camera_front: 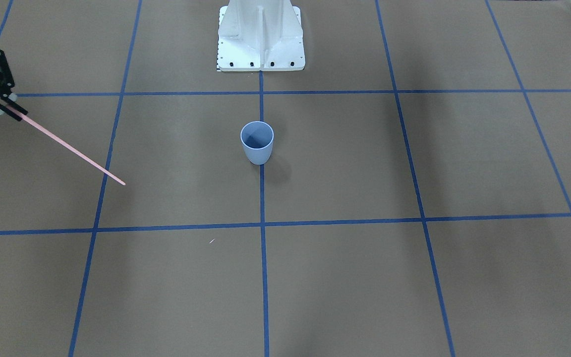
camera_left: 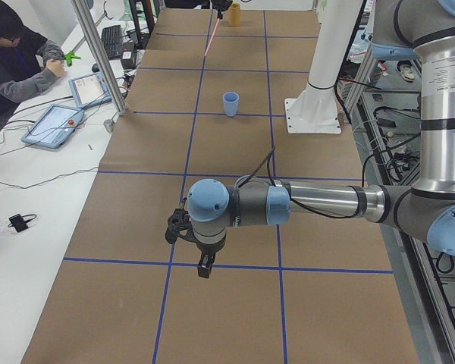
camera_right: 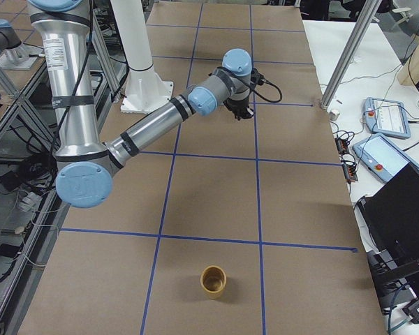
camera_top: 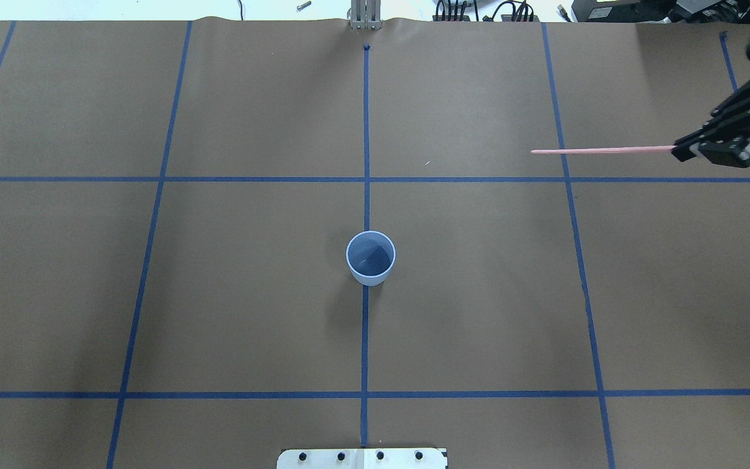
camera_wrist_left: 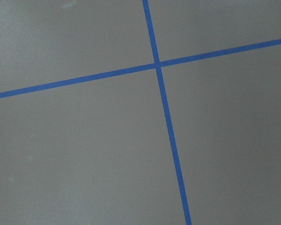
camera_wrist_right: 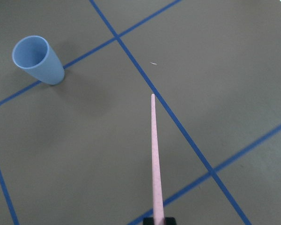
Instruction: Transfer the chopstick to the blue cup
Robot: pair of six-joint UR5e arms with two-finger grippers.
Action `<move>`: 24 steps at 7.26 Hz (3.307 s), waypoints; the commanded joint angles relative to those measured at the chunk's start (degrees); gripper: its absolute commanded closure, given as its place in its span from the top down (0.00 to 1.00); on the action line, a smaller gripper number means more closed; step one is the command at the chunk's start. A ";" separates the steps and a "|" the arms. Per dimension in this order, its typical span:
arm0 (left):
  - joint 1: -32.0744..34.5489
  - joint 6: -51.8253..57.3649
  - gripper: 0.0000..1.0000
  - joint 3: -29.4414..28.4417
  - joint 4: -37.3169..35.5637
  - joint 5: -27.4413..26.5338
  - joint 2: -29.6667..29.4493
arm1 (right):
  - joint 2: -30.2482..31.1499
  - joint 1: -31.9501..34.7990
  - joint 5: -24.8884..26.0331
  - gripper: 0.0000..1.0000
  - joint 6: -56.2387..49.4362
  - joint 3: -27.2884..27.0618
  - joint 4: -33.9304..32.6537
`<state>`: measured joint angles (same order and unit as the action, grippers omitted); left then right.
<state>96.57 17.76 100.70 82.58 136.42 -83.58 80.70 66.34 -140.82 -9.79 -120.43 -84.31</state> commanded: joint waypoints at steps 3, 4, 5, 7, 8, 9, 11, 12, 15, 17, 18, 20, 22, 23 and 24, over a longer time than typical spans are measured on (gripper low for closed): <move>-0.06 0.00 0.98 -0.94 0.04 0.07 -0.09 | -11.24 -12.87 1.60 0.00 8.18 -0.59 -0.25; -0.06 0.00 0.98 -1.12 0.04 0.16 -0.09 | -13.70 -15.34 1.43 0.00 15.00 -0.59 -0.25; -0.06 0.00 0.98 -1.38 0.04 0.16 -0.09 | -14.94 -18.06 2.47 0.00 20.98 -1.20 -0.16; -0.06 0.00 0.98 -2.34 0.13 0.60 -0.18 | -15.48 -21.77 9.74 0.00 20.87 -1.47 -0.77; -0.06 0.00 0.98 -2.35 0.13 0.60 -0.09 | -15.57 -22.04 11.08 0.00 20.87 -1.47 -1.90; -0.06 0.00 0.98 -2.35 0.13 0.60 -0.18 | -15.57 -22.13 13.36 0.00 20.78 -1.64 -4.53; -0.06 -0.18 0.98 -2.35 0.13 0.60 -0.18 | -15.57 -22.91 15.22 0.00 19.64 -2.61 -8.14; -0.06 -0.18 0.98 -2.35 0.13 0.60 -0.18 | -15.66 -24.49 16.88 0.00 19.55 -4.01 -10.42; -0.06 -0.27 0.98 -2.44 0.13 0.60 -0.18 | -18.38 -29.24 21.71 0.00 19.55 -6.04 -17.63; -0.06 -0.27 0.98 -2.44 0.22 0.60 -0.18 | -18.38 -30.30 22.61 0.00 19.55 -6.65 -18.09; -0.06 -0.27 0.98 -2.44 0.22 0.60 -0.18 | -18.30 -31.87 24.61 0.00 19.63 -6.57 -18.09; -0.06 -0.27 0.98 -2.44 0.22 0.60 -0.18 | -18.38 -34.95 29.01 0.00 19.64 -5.87 -18.09; -0.06 -0.27 0.98 -2.44 0.22 0.60 -0.18 | -19.34 -35.49 29.29 0.20 19.72 -5.34 -18.00; -0.06 -0.27 0.98 -2.44 0.22 0.60 -0.18 | -19.61 -35.58 29.90 0.81 20.07 -5.42 -17.83; -0.06 -0.27 0.98 -2.61 0.22 0.60 -0.18 | -19.79 -35.58 30.77 0.99 20.08 -5.43 -17.82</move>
<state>96.51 17.49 98.20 82.79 137.02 -83.76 61.24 30.84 -110.97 10.15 -125.89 -102.20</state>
